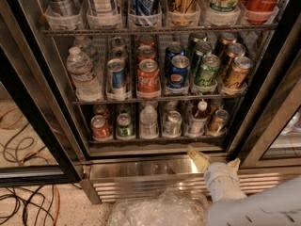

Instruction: Pick orange can from bottom shelf of fridge

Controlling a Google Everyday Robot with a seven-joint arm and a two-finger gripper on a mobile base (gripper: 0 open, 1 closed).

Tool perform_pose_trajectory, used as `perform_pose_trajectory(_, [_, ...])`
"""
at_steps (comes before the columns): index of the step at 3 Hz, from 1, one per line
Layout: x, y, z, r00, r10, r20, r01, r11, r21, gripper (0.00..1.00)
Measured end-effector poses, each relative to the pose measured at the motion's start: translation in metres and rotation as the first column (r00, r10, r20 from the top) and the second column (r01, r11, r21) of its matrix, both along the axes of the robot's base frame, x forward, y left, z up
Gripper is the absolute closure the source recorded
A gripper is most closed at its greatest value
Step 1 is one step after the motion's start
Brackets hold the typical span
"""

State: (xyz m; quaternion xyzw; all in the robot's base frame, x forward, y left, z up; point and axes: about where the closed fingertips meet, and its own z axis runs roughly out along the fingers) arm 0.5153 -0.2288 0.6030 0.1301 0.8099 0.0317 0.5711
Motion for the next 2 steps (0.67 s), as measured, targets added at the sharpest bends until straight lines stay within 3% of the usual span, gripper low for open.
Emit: perform_pose_trajectory(2, [0.028,0.008,-0.017,0.9993,-0.034,0.014,0.033,0.999,0.035,0.39])
